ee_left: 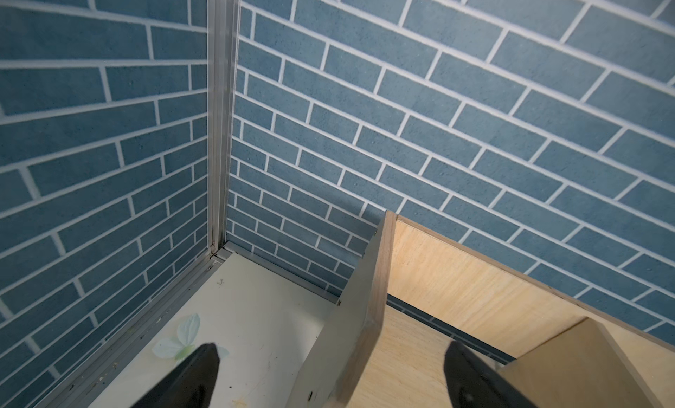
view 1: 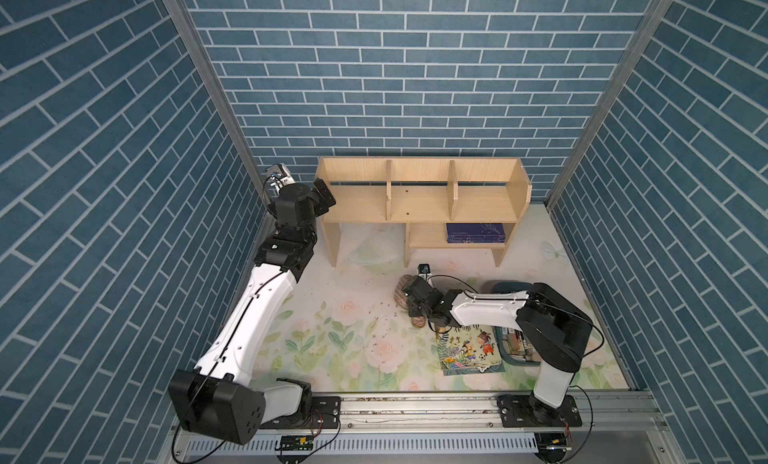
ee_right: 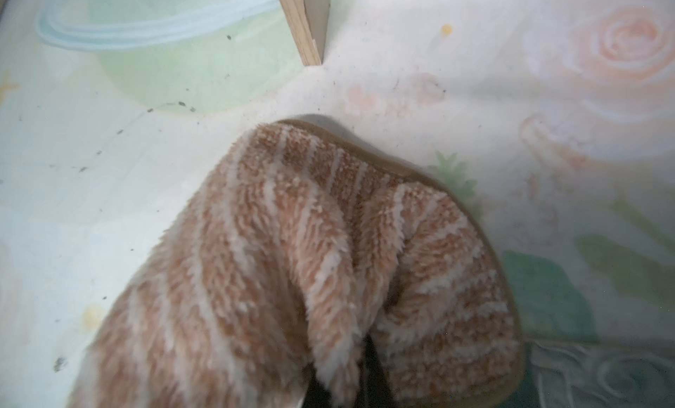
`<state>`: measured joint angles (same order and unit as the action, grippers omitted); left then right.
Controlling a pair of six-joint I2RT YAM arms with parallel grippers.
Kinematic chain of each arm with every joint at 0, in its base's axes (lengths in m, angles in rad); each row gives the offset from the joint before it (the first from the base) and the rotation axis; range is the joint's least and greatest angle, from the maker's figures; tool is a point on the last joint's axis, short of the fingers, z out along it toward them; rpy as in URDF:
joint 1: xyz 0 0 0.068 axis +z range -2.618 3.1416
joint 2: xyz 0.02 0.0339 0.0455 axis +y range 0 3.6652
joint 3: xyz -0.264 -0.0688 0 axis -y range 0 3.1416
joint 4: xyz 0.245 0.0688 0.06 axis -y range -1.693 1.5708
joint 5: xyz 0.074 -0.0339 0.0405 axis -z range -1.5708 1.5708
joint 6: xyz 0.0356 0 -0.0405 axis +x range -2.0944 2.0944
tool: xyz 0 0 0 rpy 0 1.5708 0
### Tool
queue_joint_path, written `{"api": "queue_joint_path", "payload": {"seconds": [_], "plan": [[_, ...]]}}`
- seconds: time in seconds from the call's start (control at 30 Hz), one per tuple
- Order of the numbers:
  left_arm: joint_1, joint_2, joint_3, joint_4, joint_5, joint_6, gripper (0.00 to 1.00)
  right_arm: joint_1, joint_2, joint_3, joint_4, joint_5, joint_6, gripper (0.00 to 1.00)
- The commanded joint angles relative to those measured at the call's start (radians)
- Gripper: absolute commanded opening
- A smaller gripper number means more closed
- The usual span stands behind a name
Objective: Wipe the bookshelf clean with a cloth
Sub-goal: Pick up the cleaning item at the center of the board, then hold the shelf at the center of the board, then wipe the dust from the shelf.
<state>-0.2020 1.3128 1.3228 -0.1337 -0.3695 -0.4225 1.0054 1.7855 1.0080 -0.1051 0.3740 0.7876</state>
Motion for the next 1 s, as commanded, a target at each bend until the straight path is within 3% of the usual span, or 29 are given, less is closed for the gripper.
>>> {"api": "queue_joint_path", "payload": {"seconds": [0.0, 0.1, 0.3, 0.43, 0.73, 0.97], "plan": [[0.025, 0.053, 0.014, 0.027, 0.075, 0.012, 0.99, 0.002, -0.100, 0.108, -0.094, 0.118, -0.052, 0.00], [0.036, 0.098, 0.012, 0.064, 0.104, 0.013, 0.98, -0.010, -0.127, 0.238, -0.121, 0.200, -0.138, 0.00], [0.045, 0.125, -0.043, 0.155, 0.135, 0.026, 0.86, -0.053, -0.186, 0.374, 0.021, 0.191, -0.280, 0.00], [0.045, 0.111, -0.104, 0.237, 0.161, 0.027, 0.78, -0.070, -0.124, 0.450, -0.020, 0.198, -0.268, 0.00], [0.045, 0.108, -0.191, 0.365, 0.198, 0.054, 0.58, -0.088, 0.022, 0.244, 0.114, 0.094, -0.183, 0.00], [0.046, 0.102, -0.228, 0.403, 0.215, 0.044, 0.43, -0.121, 0.011, 0.342, 0.052, 0.100, -0.220, 0.00]]}}
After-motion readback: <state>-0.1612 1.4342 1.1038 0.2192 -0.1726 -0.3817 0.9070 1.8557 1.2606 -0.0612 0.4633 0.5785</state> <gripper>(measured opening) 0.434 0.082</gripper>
